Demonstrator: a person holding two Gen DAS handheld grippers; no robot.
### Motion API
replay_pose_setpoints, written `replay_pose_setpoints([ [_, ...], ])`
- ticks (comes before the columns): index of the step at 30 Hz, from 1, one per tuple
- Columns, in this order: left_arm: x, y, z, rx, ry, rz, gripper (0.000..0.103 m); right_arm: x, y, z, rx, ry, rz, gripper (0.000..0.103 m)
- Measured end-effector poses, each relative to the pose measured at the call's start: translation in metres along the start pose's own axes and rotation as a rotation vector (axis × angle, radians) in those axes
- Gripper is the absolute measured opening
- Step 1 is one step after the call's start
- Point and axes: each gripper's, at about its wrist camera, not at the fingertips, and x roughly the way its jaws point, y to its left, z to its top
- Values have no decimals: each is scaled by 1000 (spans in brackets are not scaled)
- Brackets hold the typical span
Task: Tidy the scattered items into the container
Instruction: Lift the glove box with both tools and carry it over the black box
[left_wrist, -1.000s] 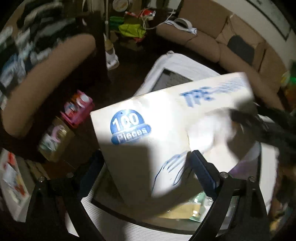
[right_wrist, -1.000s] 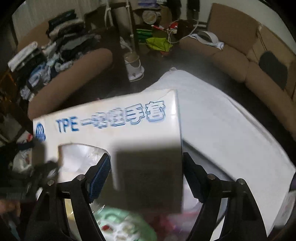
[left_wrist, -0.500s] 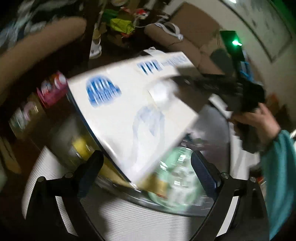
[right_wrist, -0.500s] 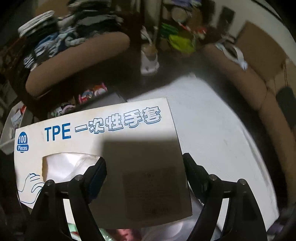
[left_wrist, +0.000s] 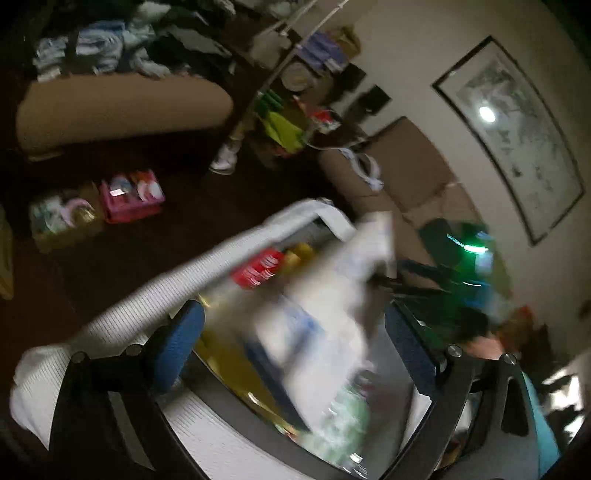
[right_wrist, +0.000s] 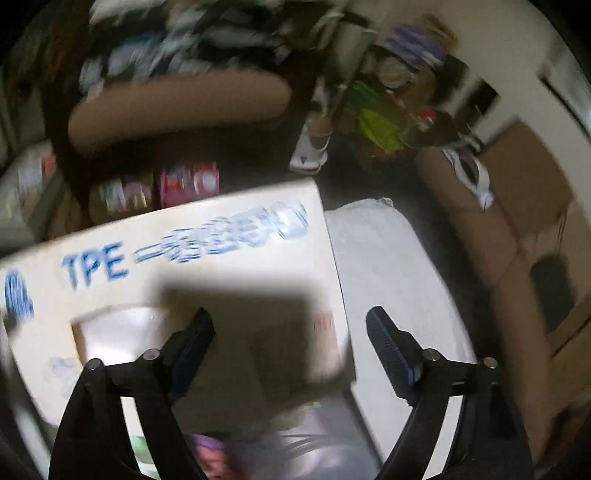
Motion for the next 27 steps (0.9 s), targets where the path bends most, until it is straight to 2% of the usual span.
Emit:
replay_pose_setpoints([
  [3,23,-2,-14,21,68,-3,97,-1,-14,-6,157,-15,105,89],
  [5,32,-8,-24,66,104,26,97,13,-9,-9,195,35,141,89],
  [7,34,-21,-27,145,97,107,97,32,7,-9,146,105,70,89],
  [10,30,-24,-28,172,81,136,97,39,15,-5,153,110,25,89],
  [12,22,-21,-24,134,51,117,97,42,14,-4,192,144,27,89],
  [14,14,-21,-22,115,46,63,99,46,7,-4,261,192,34,89],
  [17,19,-26,-23,130,109,-20,99,50,4,-3,341,235,4,89],
  [19,26,-29,-28,147,152,-21,99,49,9,3,358,220,-65,89],
  [21,27,-34,-29,175,154,10,99,49,14,6,388,212,-103,89],
  [24,31,-32,-31,178,191,17,98,46,6,2,464,213,-108,89],
  [27,16,-33,-27,167,149,21,98,44,2,-7,533,213,-128,93],
])
